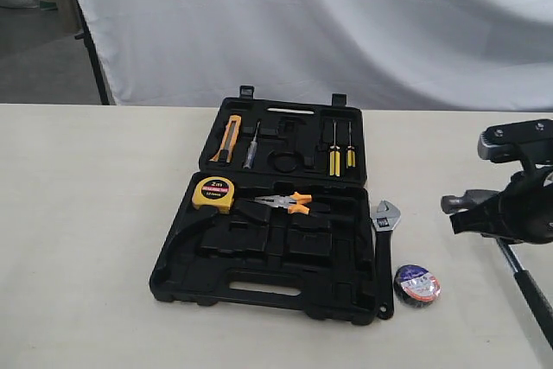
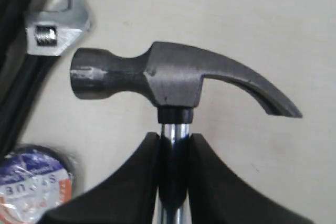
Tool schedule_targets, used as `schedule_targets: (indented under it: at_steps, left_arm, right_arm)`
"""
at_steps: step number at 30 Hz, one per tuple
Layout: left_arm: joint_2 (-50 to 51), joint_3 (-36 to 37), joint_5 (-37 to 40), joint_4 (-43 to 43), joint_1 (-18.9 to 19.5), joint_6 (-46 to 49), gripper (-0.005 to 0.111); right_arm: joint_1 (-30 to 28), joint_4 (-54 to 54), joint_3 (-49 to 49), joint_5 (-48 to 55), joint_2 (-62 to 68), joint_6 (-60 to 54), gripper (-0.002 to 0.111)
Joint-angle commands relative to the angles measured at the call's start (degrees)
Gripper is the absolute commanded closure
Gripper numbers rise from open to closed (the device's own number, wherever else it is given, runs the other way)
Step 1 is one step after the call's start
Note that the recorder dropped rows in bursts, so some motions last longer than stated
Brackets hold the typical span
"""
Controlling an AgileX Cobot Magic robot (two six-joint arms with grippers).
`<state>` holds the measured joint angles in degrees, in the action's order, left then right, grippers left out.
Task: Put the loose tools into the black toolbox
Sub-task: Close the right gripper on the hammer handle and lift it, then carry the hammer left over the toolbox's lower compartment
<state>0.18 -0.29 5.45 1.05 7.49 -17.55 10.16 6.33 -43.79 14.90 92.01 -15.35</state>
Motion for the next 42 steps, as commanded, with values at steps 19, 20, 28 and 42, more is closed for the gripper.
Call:
schedule_targets:
  at_steps: [19, 20, 28, 42]
  left_arm:
    - [-0.18, -0.15, -0.41, 0.25, 1.45, -0.27, 0.106]
    - [-0.18, -0.15, -0.41, 0.25, 1.45, -0.27, 0.106]
    - [-0.18, -0.15, -0.41, 0.25, 1.45, -0.27, 0.106]
    - [-0.18, -0.15, -0.41, 0.25, 1.45, -0.27, 0.106]
  right_arm:
    - [28.40, -0.37, -31.95, 10.92, 17.13, -25.21, 0.109]
    - [29.28, 0.00, -33.31, 12.46, 18.30, -26.30, 0.109]
    - [32.21, 13.07, -44.17, 24.11, 25.63, -38.30, 0.109]
    - [35.16, 25.51, -45.55, 26.09, 29.20, -54.95, 0.109]
